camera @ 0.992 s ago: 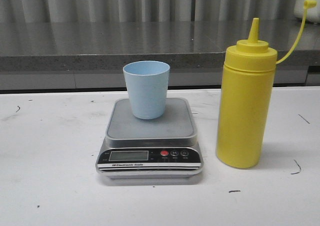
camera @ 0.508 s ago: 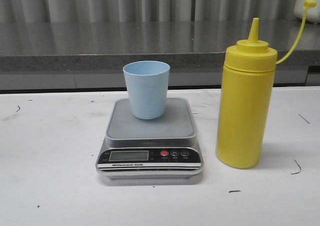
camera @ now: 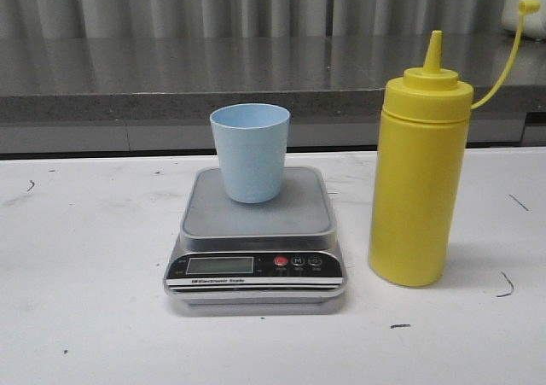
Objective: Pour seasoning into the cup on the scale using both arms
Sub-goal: 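Move the right gripper toward the yellow squeeze bottle, then close the right gripper around the yellow bottle's body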
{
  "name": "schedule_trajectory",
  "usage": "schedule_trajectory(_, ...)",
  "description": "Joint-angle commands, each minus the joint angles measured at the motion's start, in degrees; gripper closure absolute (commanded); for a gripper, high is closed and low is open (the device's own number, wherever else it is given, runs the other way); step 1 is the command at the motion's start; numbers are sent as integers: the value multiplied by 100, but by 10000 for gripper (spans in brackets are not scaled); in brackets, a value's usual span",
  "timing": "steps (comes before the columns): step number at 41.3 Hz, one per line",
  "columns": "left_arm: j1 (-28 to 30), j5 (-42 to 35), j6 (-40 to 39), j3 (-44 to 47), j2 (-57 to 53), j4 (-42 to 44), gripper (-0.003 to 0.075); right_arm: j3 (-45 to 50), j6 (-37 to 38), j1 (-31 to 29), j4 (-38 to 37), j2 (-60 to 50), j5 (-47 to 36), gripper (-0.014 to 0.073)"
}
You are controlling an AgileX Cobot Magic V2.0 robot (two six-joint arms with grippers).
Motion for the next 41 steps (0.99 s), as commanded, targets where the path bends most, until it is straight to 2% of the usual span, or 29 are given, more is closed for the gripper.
schedule_trajectory(1,-30,-449,-52,-129,80,-23,332,-189,-56,71,254,131,-662,-61)
schedule_trajectory(6,-30,-449,-52,-129,80,-23,332,-22,-213,71,1014,257,-1138,-61)
schedule_trajectory(13,-30,-449,-52,-129,80,-23,332,648,-613,135,1254,456,-2364,-61)
schedule_trajectory(19,-30,-449,-52,-129,80,-23,332,1286,-607,576,1348,807,-3610,-61)
schedule_trajectory(25,-30,-449,-52,-129,80,-23,332,1640,-607,967,1359,1387,-4747,-61)
schedule_trajectory(35,-30,-449,-52,-129,80,-23,332,1679,-471,981,1339,2482,-6234,-61)
schedule_trajectory(41,-30,-449,-52,-129,80,-23,332,1679,104,981,721,3032,-6816,-61)
